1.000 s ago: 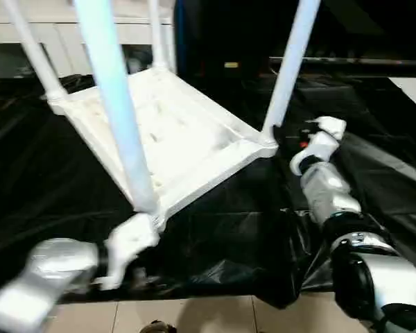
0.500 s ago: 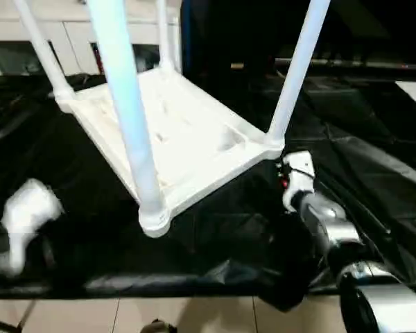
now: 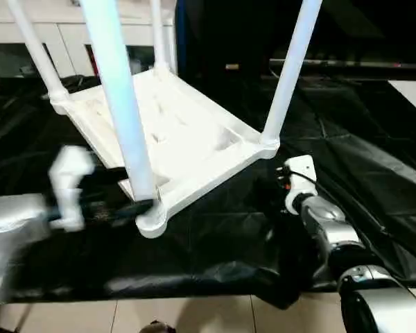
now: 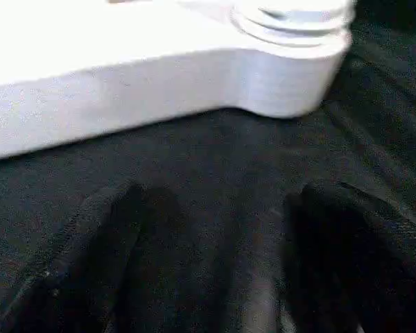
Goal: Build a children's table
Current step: Rotate table base
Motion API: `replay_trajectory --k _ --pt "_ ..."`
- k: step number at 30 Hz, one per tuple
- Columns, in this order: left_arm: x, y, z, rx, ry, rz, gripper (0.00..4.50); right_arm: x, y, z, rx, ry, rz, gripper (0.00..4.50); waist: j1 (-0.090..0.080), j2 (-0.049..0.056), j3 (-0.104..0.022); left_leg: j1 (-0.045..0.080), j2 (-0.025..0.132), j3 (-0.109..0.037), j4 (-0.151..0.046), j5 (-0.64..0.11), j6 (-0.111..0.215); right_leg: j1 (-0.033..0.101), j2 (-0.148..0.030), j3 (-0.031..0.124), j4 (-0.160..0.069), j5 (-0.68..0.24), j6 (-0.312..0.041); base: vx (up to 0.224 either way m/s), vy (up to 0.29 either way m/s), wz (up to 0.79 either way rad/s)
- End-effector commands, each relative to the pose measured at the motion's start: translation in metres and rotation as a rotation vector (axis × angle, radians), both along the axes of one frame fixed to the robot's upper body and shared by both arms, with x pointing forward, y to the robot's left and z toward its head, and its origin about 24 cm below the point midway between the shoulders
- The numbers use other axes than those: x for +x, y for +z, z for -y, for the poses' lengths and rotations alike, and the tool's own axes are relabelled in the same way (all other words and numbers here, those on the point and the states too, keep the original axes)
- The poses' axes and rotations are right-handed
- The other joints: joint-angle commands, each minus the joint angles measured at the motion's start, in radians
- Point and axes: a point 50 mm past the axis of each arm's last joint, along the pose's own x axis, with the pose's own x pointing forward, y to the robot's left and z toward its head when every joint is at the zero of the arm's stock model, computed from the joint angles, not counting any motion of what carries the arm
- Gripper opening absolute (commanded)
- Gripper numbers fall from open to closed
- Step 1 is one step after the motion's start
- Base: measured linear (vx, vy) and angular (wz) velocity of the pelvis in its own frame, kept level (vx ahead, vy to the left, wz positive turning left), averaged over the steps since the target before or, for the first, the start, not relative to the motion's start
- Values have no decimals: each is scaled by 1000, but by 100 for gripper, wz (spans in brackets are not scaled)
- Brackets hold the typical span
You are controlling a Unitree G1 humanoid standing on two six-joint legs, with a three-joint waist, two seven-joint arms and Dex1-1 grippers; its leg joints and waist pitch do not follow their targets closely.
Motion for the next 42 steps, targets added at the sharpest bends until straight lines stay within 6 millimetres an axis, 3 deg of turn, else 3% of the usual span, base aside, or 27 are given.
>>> replay_trajectory --k 1,5,6,7,9,11,16,21,22,23,27,29,33,36,40,42 --pt "3 4 6 -13 -8 21 448 4 3 -4 -23 16 -2 419 3 12 -67 32 52 -26 -74 -248 -25 35 -55 46 -67 -113 -226 0 0 0" --pt "3 7 43 -86 -137 9 448 5 4 -23 -36 84 0 419 5 13 -64 36 54 -26 -76 -276 -37 32 -56 47 -69 -143 -231 0 0 0" --pt "2 7 53 -91 -180 5 448 6 5 -26 -32 95 1 419 7 6 -65 35 56 -27 -78 -277 -34 35 -59 47 -69 -156 -225 0 0 0" --pt "2 7 53 -91 -180 5 448 6 5 -26 -32 95 1 419 9 8 -65 38 56 -27 -77 -278 -33 32 -59 47 -70 -159 -223 0 0 0" --pt "2 6 63 -93 -213 7 448 7 5 -27 -30 103 1 419 10 8 -67 33 56 -28 -77 -243 -32 38 -58 46 -66 -119 -218 0 0 0" --pt "6 6 91 -126 -278 21 448 7 6 -30 -32 119 0 419 12 9 -69 36 54 -24 -71 -217 -27 36 -56 46 -64 -77 -221 0 0 0" --pt "14 6 121 -140 -326 47 448 7 7 -31 -27 136 6 419 8 2 -70 26 51 -26 -68 -199 -12 48 -61 46 -65 -65 -221 0 0 0" --pt "19 7 150 -143 -392 68 448 6 8 -34 -12 165 12 419 3 4 -71 26 52 -27 -65 -190 3 50 -62 45 -67 -59 -233 0 0 0" --pt "22 7 158 -139 -398 80 448 6 8 -35 -8 173 13 419 3 13 -71 28 52 -27 -64 -191 4 47 -61 44 -66 -57 -236 0 0 0" --pt "22 7 159 -139 -398 81 448 6 8 -35 -7 174 13 419 1 10 -70 28 52 -27 -66 -197 5 46 -58 44 -70 -62 -235 0 0 0" --pt "27 5 176 -121 -403 108 448 5 10 -39 27 211 23 419 0 15 -71 29 54 -29 -65 -218 -1 50 -60 43 -69 -51 -244 0 0 0" --pt "27 4 176 -121 -404 108 448 5 10 -39 31 215 23 419 -1 11 -73 27 55 -30 -65 -206 8 53 -61 42 -67 -24 -252 0 0 0" --pt "26 2 190 -115 -425 121 448 0 10 -50 90 314 22 419 -1 15 -73 26 55 -29 -62 -197 30 54 -59 41 -66 5 -266 0 0 0" --pt "28 1 201 -111 -425 140 448 -4 9 -57 100 373 14 419 -4 19 -72 27 56 -31 -63 -218 28 54 -61 40 -68 -18 -271 0 0 0" --pt "31 1 205 -107 -416 158 448 -4 8 -56 98 383 12 419 -6 16 -72 27 57 -32 -65 -235 20 55 -63 41 -71 -34 -274 0 0 0" --pt "32 0 206 -106 -411 164 448 -4 9 -54 96 385 14 419 -7 21 -73 27 57 -32 -63 -227 26 54 -63 40 -70 -16 -280 0 0 0"
